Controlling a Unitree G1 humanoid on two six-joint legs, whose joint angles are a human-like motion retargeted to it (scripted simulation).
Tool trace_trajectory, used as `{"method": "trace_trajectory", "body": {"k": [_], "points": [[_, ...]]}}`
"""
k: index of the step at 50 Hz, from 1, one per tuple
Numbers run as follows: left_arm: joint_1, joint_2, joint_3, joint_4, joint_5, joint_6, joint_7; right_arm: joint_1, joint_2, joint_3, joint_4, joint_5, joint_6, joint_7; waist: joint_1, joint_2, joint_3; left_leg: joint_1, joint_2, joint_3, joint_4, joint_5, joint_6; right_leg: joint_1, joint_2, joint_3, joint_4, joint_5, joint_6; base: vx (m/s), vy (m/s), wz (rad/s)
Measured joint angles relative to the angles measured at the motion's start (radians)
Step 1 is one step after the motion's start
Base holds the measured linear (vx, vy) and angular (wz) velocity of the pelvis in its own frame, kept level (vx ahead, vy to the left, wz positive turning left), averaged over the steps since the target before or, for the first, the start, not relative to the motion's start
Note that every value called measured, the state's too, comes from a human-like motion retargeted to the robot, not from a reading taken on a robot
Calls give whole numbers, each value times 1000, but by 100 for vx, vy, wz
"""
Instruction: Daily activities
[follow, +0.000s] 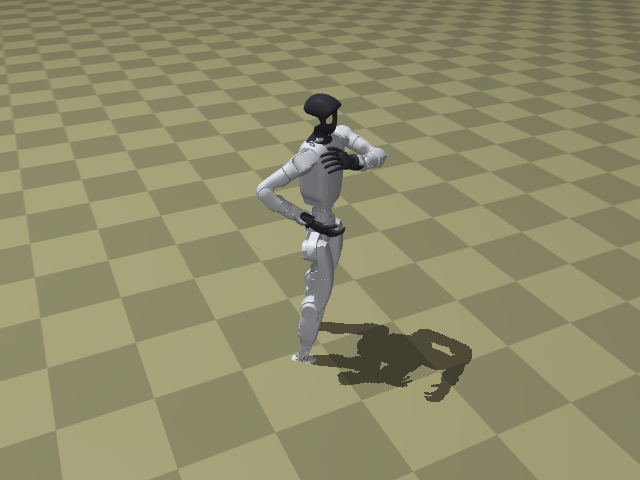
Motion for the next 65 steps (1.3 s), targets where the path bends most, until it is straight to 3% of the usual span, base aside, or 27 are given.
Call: {"method": "trace_trajectory", "body": {"k": [3, 5, 8, 12, 17, 21, 25, 27, 32, 36, 40, 55, 63, 65], "points": [[-4, -4, -27, -1, 29, 9, -33, -7, 5, 6, -3, -8, -3, -16, -1, -5, -2, 2, -1, 5, 0, 0, -1, 0, -1, 0, 1, -3, 5, 0, 0, 0], [73, -28, -63, -19, 76, 7, -18, 33, 55, 48, 6, -48, -2, -34, 13, -48, -4, 61, -6, 31, -42, 41, -2, -8, -1, 12, 86, -27, 4, -4, -3, -14], [-7, 13, 39, -68, 97, -25, 44, -2, 37, 23, -4, -56, -27, -75, 13, -26, -2, 14, -5, 5, -1, 8, -4, -1, -5, -6, 30, -20, 8, 3, -2, 17], [37, 40, 202, -147, 184, -77, 222, 27, 90, 68, 3, -131, -35, -124, 38, -56, -3, 51, -4, 19, -34, 54, -7, 6, -4, -7, 57, -15, 4, -4, -7, -3], [-1, 125, 531, -133, 268, -124, 499, -23, 83, 57, -14, -195, -38, -155, 58, -56, 3, 2, -2, -3, -2, 44, -12, 23, -9, -29, -37, 18, 1, 2, -6, 13], [99, 161, 763, -24, 276, -130, 704, -57, 83, 74, -18, -271, -23, -171, 87, -78, 12, -5, -3, -2, -4, 54, -8, 41, -11, -34, -92, 43, 0, 0, -1, 0], [353, 148, 934, 179, 156, -148, 822, -85, 86, 108, -10, -366, 3, -190, 121, -104, 23, 15, -6, 1, -8, 53, 0, 82, -15, -31, -146, 62, -8, -3, -1, -9], [552, 121, 982, 349, 37, -161, 801, -84, 94, 144, 3, -413, 24, -192, 130, -112, 26, 47, -7, 9, -36, 78, 7, 119, -17, -26, -188, 96, -18, 0, 0, 0], [777, 95, 987, 877, -195, -35, 604, -182, 17, 137, -5, -424, 54, -140, 126, -105, 56, 9, -13, -14, -6, 40, 23, 100, -23, -37, -183, 78, -22, -1, 6, 18], [915, 59, 906, 1223, -185, 97, 339, -210, -23, 151, 4, -383, 83, -49, 108, -106, 63, -3, -11, -3, -4, 21, 31, 89, -21, -40, -182, 81, -12, -2, 7, 4], [1007, 11, 828, 1405, -81, 157, 142, -196, -23, 148, 24, -296, 119, 31, 97, -108, 68, -14, -10, 5, -3, 6, 31, 79, -20, -43, -182, 82, -6, 0, 4, 2], [1100, -31, 681, 1417, 13, 170, -71, 6, 130, 128, 173, -19, 202, 155, 149, -100, 50, -47, -28, -29, -3, 22, 37, 57, -38, -68, -180, 79, -18, 0, 0, 0], [1167, -10, 622, 1384, -11, 156, -143, -106, 238, 97, 449, -66, 205, 212, 182, -92, 23, -45, -40, -51, -35, 84, 54, 68, -53, -95, -214, 124, -26, -2, 0, 1], [1144, 20, 614, 1385, -18, 171, -171, -196, 243, 73, 536, -85, 196, 215, 185, -83, 23, -62, -43, -66, -6, 55, 56, 53, -54, -102, -181, 89, -23, 0, 0, 0]]}}
